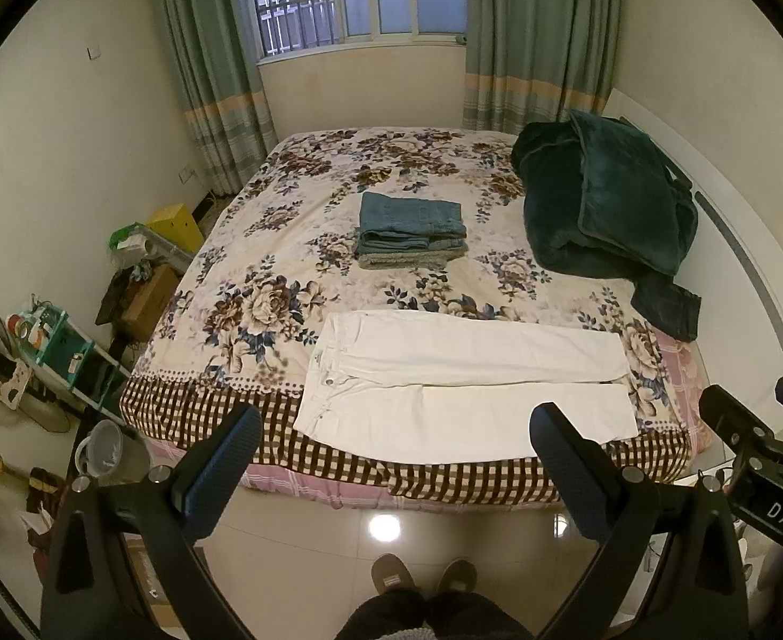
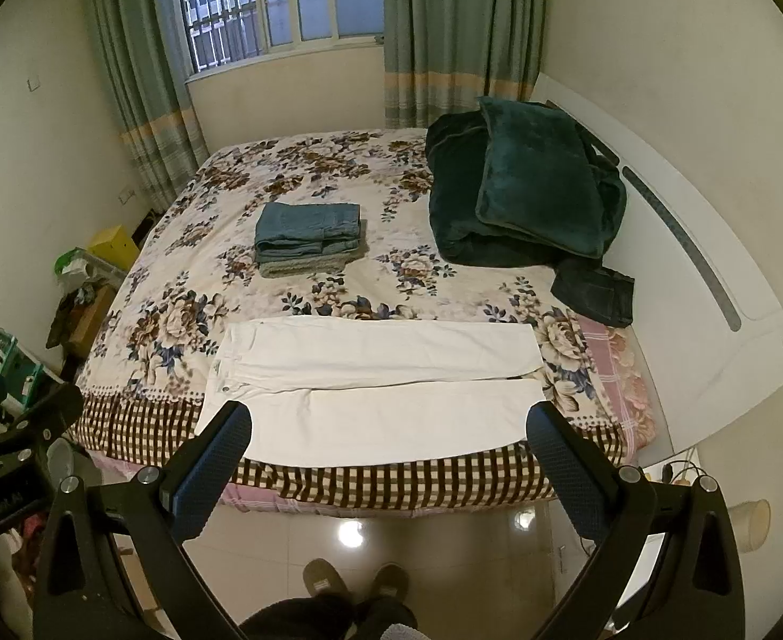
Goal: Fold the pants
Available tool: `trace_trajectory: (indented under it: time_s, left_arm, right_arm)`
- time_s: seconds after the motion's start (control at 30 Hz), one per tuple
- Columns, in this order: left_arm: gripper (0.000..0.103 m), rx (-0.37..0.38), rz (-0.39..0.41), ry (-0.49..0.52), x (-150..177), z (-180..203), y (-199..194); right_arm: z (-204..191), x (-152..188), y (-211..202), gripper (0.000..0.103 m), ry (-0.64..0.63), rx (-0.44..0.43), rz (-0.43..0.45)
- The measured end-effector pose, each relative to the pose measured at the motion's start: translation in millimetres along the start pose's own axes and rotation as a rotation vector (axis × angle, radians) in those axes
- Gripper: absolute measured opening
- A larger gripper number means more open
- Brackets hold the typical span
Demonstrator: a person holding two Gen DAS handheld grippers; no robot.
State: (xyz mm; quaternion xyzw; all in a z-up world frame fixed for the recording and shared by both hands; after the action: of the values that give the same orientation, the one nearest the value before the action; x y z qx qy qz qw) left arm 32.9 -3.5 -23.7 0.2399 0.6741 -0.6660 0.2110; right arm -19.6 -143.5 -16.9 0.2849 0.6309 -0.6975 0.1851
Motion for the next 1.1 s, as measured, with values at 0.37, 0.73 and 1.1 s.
trace_trajectory:
  time_s: [0.37,0.73,1.1]
  left_arm:
    - [0.103,0.002,-0.003,-0.001,0,-1,1]
    - [0.103,0.005,-0.005,-0.002,1,-1,1]
    - [0.103,0.006,-0.006,-0.006,1,-2,2]
  right_arm:
    - [0,1,1,0.103,-0.001,0.0,0.0]
    - [0,1,2,0.103,0.001,-0.002,0.0]
    - [-12,0,6,0.103,-0.001,-0.003,-0.012]
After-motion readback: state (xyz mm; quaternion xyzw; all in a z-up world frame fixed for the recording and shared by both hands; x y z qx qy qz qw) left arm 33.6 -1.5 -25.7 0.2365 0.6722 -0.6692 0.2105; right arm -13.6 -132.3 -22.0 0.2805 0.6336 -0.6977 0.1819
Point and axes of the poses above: each gripper's, at about its wrist camera, not at the fingertips, and y roughly the way its jaws point, z to its right, x to its underside, the point moved 5 cm from there along y, roughly the way its jaws point, and after that the axes turned 2 degrees about -y, right-handed, at the moved point
